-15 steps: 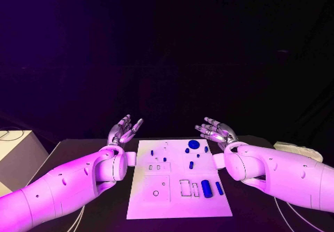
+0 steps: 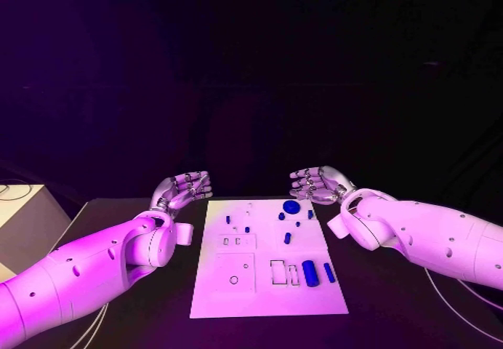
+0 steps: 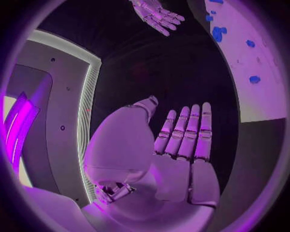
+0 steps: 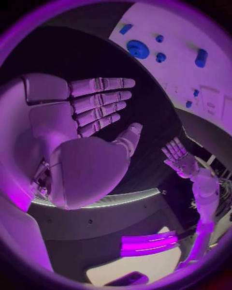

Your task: Assemble the parts on the task board

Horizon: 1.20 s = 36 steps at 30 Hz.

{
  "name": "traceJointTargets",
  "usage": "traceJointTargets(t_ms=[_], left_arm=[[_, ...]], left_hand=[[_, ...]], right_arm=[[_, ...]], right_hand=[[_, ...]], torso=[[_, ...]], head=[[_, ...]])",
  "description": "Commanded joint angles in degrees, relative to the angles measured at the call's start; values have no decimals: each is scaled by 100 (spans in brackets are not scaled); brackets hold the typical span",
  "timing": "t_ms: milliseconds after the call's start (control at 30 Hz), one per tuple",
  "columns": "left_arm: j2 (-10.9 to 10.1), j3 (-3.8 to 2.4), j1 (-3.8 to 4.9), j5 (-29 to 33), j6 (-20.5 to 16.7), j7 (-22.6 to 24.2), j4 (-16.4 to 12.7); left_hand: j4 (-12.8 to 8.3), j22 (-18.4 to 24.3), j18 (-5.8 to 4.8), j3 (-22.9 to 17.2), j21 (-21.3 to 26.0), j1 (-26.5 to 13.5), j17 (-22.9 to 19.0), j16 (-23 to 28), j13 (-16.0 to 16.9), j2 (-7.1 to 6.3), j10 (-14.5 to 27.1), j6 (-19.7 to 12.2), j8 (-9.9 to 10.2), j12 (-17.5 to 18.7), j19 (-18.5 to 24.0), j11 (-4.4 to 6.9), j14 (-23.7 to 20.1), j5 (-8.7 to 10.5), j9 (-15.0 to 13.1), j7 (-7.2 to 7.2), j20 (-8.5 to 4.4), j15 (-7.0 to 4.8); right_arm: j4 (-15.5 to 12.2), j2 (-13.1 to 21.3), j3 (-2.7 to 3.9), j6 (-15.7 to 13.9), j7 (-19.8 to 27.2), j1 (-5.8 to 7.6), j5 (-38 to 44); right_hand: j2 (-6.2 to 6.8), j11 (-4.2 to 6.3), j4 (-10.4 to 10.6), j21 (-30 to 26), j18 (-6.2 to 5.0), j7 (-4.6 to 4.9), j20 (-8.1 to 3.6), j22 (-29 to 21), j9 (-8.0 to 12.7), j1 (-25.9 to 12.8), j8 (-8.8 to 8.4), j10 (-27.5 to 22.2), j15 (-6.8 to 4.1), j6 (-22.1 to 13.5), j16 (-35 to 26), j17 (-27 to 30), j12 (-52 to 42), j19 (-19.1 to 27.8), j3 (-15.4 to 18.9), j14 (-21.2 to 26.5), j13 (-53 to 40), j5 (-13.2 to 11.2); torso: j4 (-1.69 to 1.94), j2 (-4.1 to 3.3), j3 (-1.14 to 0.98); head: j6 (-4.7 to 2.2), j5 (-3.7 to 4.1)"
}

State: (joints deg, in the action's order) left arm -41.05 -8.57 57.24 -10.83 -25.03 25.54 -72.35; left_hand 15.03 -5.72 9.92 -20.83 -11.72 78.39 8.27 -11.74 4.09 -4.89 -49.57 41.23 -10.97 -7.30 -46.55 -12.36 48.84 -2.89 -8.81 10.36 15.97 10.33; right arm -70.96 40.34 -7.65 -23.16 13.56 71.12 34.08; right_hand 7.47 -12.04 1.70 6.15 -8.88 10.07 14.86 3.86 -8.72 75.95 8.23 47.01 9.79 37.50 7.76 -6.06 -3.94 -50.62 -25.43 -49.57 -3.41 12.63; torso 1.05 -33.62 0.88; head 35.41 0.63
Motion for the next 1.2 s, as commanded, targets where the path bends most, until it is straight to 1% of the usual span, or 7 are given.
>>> traceJointTargets(t_ms=[33,300,433,467,800,1033,1200], left_arm=[[-146,-44,5,-452,594,38,-255],[-644,-217,4,-418,799,-10,-1015],[-801,-267,5,-260,885,-49,-1260],[-843,-286,5,-230,905,-65,-1325],[-1064,-433,5,-202,1076,-162,-1675],[-1189,-488,4,-284,1161,-203,-1869],[-1231,-514,3,-295,1193,-221,-1930]], left_hand=[[-19,-68,74,-113,-271,68,252,-304,-8,-41,-497,467,-153,-16,-605,148,700,-16,-82,338,-151,-199],[-122,-99,66,-367,-511,106,710,-612,-22,-195,-960,728,-224,173,-1145,282,1244,-19,-113,230,-369,-394],[-169,-194,59,-457,-753,69,1065,-1001,10,-252,-1264,848,-255,182,-1464,370,1561,-23,-146,179,-514,-521],[-183,-214,56,-472,-799,60,1148,-1091,10,-274,-1301,864,-255,194,-1498,379,1570,-19,-155,176,-534,-534],[-271,-781,35,-660,-1825,-92,2338,-2680,3,-370,-1474,921,-201,340,-1817,451,1341,-17,-263,121,-722,-658],[-263,-1323,36,-732,-2701,-173,2727,-3290,25,-404,-1548,927,-181,328,-1770,483,1259,-19,-332,100,-772,-699],[-265,-1405,39,-745,-2829,-180,2763,-3356,29,-409,-1555,925,-177,329,-1728,486,1253,-17,-343,97,-773,-704]], right_arm=[[5,-17,0,92,-386,70,2164],[-34,-9,5,-30,-936,340,3921],[-78,-10,6,100,-1124,450,4417],[-95,-12,7,166,-1191,480,4565],[-205,-5,8,527,-1684,584,5578],[-245,6,4,772,-2056,592,6090],[-239,0,2,808,-2200,585,6218]], right_hand=[[130,258,-165,334,-163,259,-366,93,-138,300,262,1247,-379,1194,370,-231,-36,-1506,-164,-1366,-29,55],[369,694,-124,1579,-149,-46,-978,773,-201,202,408,2457,-975,2016,1293,-1098,-61,-2891,-375,-3193,-79,-161],[577,759,-30,2336,-110,-101,-1117,1306,-283,72,335,2585,-1066,2086,2259,-1940,32,-3250,-718,-3610,-86,-8],[648,782,2,3390,32,-100,-1140,2453,-344,22,300,2574,-1082,2081,2797,-2384,34,-3333,-854,-3586,-88,22],[885,685,-28,5772,349,-113,-1078,5167,-543,-67,128,1818,-990,1825,4866,-4208,29,-3326,-878,-3484,-39,-11],[716,671,65,6592,416,-218,-936,6147,-645,120,-41,1357,-974,1625,5769,-4919,21,-3285,235,-3492,-113,-94],[669,690,159,6495,381,-243,-947,6016,-669,183,-61,1444,-983,1629,6239,-5365,4,-3287,428,-3629,-158,-76]], torso=[[27,-170,20],[131,-445,87],[186,-560,117],[198,-595,126],[280,-815,192],[337,-914,226],[358,-965,218]], head=[[-17,18],[-88,161],[-98,202],[-80,212],[-87,313],[-112,385],[-124,395]])
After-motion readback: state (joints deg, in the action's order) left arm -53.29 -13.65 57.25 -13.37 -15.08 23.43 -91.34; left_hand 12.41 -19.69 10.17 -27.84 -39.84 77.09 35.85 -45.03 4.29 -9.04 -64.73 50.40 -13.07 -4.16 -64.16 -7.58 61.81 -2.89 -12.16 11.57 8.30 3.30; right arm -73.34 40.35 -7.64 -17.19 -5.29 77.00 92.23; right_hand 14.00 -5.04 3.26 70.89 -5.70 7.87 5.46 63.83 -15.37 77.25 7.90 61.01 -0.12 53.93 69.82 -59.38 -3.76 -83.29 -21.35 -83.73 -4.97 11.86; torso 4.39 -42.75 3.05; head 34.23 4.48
